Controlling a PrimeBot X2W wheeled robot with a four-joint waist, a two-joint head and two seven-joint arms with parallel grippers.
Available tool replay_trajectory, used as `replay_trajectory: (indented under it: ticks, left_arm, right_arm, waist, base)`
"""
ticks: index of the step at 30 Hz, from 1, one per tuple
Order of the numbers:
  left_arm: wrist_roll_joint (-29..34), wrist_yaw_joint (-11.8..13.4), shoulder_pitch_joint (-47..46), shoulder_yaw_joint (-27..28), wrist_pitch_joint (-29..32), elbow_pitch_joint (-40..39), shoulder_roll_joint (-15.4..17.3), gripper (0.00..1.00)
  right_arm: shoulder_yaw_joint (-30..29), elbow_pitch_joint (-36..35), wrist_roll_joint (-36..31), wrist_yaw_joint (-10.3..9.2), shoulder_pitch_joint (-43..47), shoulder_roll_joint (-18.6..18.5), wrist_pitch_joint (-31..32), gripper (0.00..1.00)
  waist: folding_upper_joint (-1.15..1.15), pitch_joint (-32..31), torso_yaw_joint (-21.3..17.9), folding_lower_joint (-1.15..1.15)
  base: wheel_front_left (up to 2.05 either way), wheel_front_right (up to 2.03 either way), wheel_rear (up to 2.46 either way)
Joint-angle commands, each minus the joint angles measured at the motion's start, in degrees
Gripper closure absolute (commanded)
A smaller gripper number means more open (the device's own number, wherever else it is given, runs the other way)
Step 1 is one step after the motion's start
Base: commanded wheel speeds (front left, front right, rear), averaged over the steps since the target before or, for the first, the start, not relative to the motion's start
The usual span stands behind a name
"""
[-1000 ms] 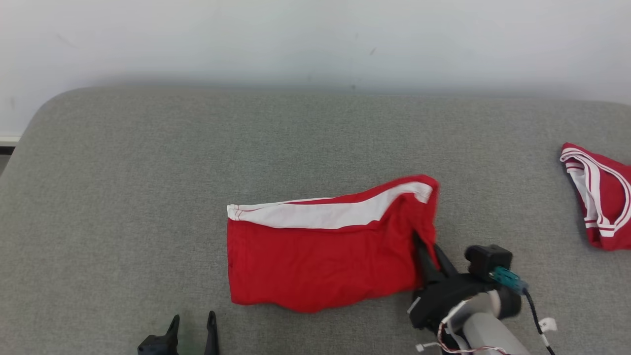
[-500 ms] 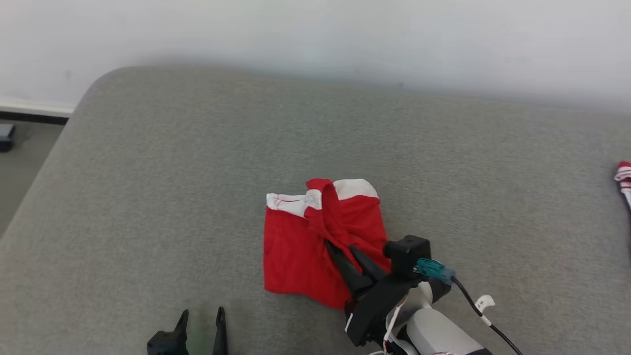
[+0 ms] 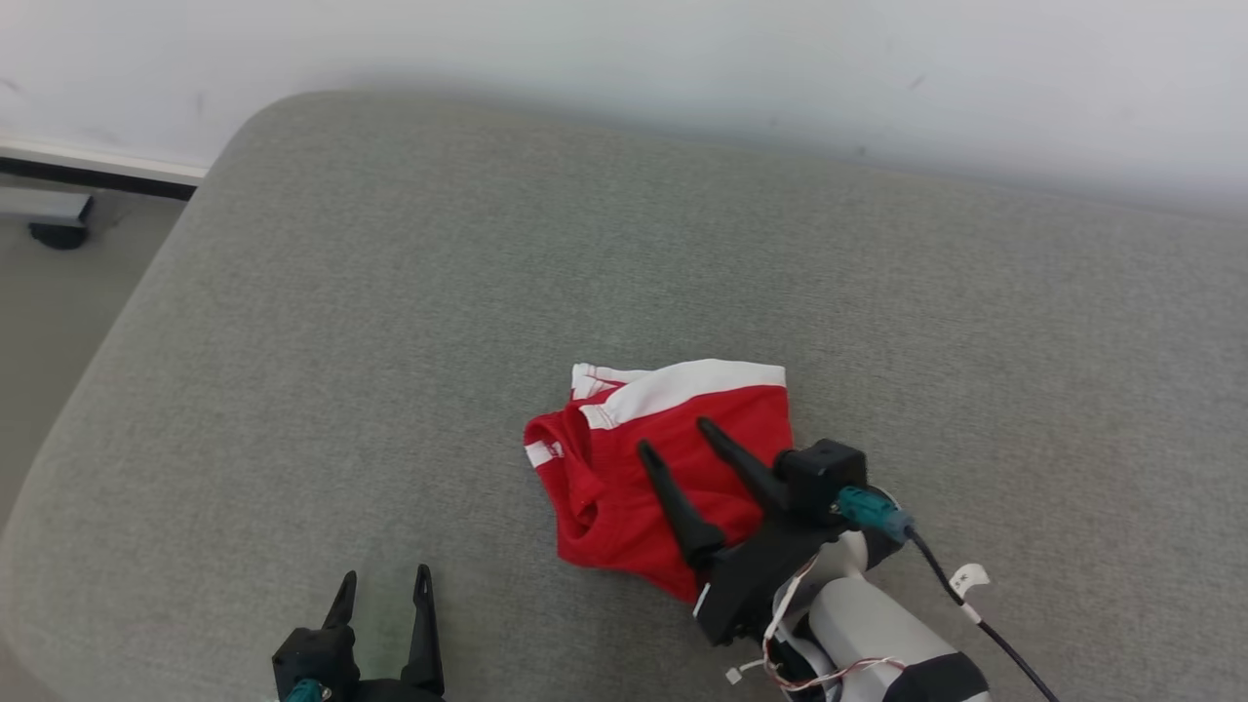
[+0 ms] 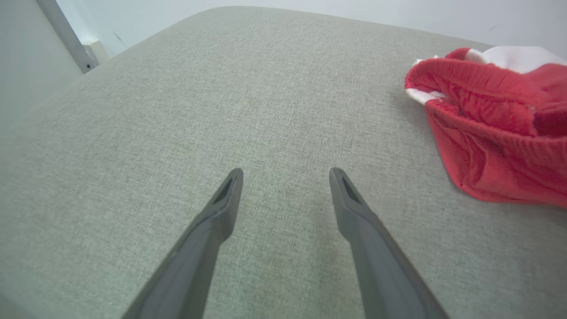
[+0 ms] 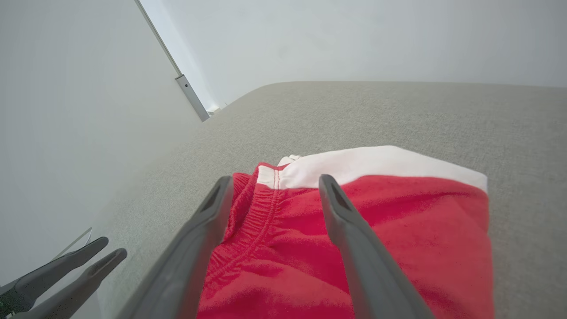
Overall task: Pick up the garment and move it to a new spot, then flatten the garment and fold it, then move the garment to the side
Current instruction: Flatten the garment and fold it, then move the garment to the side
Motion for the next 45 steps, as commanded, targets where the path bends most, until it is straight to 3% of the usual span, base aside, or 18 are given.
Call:
replay_trajectory:
  ticks: [1, 6, 11, 18, 29, 45]
  left_arm:
    - [0.6, 0.3, 0.4, 0.2, -0.1, -0.4, -0.1, 0.0]
    - [1.7, 0.0, 0.2, 1.4, -0.1, -2.3, -0.1, 0.0]
    - [2.6, -0.3, 0.2, 2.7, -0.1, -3.9, 0.0, 0.0]
    - [4.5, -0.5, 2.0, 4.9, -0.1, -4.6, 0.0, 0.0]
    - [6.4, -2.7, 5.3, 7.9, -0.1, -6.3, 0.0, 0.0]
    - [6.2, -3.5, 9.2, 8.8, -0.1, -10.1, 0.0, 0.0]
  right_arm:
    - [-0.7, 0.3, -0.3, -0.17, -0.1, 0.0, -0.4, 0.0]
    - [-9.6, 1.8, -5.4, -0.17, 1.3, 0.0, -1.2, 0.0]
    - [-22.2, -3.3, -13.8, -0.17, 6.5, 0.0, -1.2, 0.0]
    - [-31.9, -10.4, -18.8, -0.17, 14.0, 0.0, -1.1, 0.0]
    - [-36.1, -14.1, -18.5, -0.17, 20.3, 0.1, -1.1, 0.0]
    - [-33.4, -14.5, -18.0, -0.17, 23.4, 0.0, -1.1, 0.0]
  waist:
    - [-0.01, -0.3, -1.7, 0.0]
    - [-0.01, -0.8, -5.4, 0.0]
    - [-0.01, -1.6, -8.7, 0.0]
    - [-0.01, -3.6, -12.8, 0.0]
    - [-0.01, -6.9, -16.3, 0.0]
    - [-0.01, -8.8, -16.9, 0.0]
  base:
    - [0.0, 0.0, 0.0]
    - [0.0, 0.0, 0.0]
    - [0.0, 0.0, 0.0]
    - [0.0, 0.0, 0.0]
    - [0.0, 0.0, 0.0]
    - [0.0, 0.0, 0.0]
